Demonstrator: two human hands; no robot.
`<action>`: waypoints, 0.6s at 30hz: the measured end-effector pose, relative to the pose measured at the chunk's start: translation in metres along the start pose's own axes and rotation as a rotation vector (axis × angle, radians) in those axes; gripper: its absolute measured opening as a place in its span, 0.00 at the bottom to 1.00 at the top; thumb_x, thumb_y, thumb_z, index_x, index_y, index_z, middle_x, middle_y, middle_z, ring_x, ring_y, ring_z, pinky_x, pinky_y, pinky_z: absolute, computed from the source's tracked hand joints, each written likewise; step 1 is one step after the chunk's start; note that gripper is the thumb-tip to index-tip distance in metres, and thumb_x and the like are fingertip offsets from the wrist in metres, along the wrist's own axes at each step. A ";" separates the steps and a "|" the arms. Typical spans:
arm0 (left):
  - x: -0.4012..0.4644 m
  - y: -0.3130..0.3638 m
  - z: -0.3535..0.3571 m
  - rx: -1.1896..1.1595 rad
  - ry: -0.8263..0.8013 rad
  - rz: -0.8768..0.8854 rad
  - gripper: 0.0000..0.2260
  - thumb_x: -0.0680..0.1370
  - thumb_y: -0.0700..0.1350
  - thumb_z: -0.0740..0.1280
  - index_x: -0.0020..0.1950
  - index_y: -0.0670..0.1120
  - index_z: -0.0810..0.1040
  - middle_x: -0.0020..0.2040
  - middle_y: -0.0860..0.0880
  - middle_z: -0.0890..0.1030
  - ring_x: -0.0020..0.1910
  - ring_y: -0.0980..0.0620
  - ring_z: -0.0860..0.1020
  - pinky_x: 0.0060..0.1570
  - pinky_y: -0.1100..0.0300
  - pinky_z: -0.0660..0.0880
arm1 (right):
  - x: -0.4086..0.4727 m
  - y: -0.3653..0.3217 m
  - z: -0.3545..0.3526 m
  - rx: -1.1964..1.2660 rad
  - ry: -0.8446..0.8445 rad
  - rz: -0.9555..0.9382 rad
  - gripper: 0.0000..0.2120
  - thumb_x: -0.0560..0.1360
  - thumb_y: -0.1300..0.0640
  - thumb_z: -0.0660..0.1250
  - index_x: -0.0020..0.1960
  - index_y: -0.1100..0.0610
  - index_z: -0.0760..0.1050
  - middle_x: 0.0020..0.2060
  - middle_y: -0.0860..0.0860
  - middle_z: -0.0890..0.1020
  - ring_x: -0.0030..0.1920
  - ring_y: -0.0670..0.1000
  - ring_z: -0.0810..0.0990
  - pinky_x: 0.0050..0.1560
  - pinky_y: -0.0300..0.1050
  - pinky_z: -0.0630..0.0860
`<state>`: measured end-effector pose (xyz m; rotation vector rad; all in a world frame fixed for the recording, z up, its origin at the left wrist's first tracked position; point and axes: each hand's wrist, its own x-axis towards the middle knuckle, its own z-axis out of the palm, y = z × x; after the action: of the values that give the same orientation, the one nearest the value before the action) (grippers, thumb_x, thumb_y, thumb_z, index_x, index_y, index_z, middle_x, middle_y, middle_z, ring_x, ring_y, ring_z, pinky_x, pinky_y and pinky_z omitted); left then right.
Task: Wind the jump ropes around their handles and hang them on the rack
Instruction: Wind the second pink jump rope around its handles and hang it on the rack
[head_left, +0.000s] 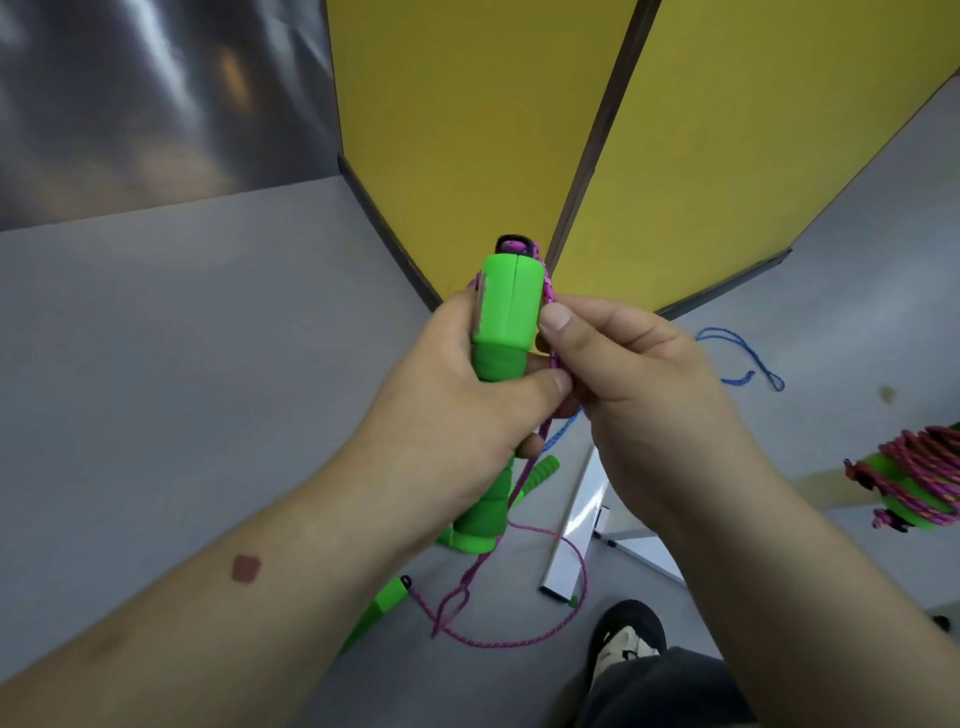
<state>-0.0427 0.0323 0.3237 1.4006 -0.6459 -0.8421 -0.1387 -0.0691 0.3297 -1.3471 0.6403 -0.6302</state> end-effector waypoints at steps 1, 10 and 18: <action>0.001 0.000 0.001 -0.008 0.008 0.015 0.15 0.76 0.39 0.74 0.57 0.55 0.78 0.39 0.51 0.85 0.38 0.48 0.85 0.37 0.54 0.80 | 0.001 0.002 0.001 0.017 -0.009 0.028 0.09 0.79 0.58 0.68 0.52 0.62 0.84 0.37 0.60 0.81 0.34 0.56 0.73 0.38 0.49 0.73; 0.015 0.013 -0.022 -0.216 0.231 -0.029 0.12 0.78 0.37 0.73 0.54 0.50 0.74 0.45 0.44 0.87 0.40 0.49 0.87 0.31 0.62 0.78 | -0.005 0.004 -0.004 -0.133 -0.269 0.285 0.09 0.81 0.58 0.65 0.50 0.61 0.83 0.39 0.55 0.83 0.39 0.52 0.83 0.43 0.46 0.80; 0.002 -0.002 -0.004 -0.092 0.044 -0.074 0.12 0.77 0.37 0.73 0.55 0.52 0.79 0.47 0.46 0.86 0.47 0.48 0.88 0.33 0.61 0.78 | 0.002 0.003 -0.005 -0.036 -0.062 0.013 0.07 0.81 0.61 0.66 0.52 0.59 0.83 0.39 0.54 0.85 0.39 0.50 0.81 0.42 0.41 0.77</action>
<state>-0.0383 0.0330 0.3215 1.3623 -0.5178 -0.8868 -0.1413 -0.0737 0.3259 -1.3900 0.6126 -0.5668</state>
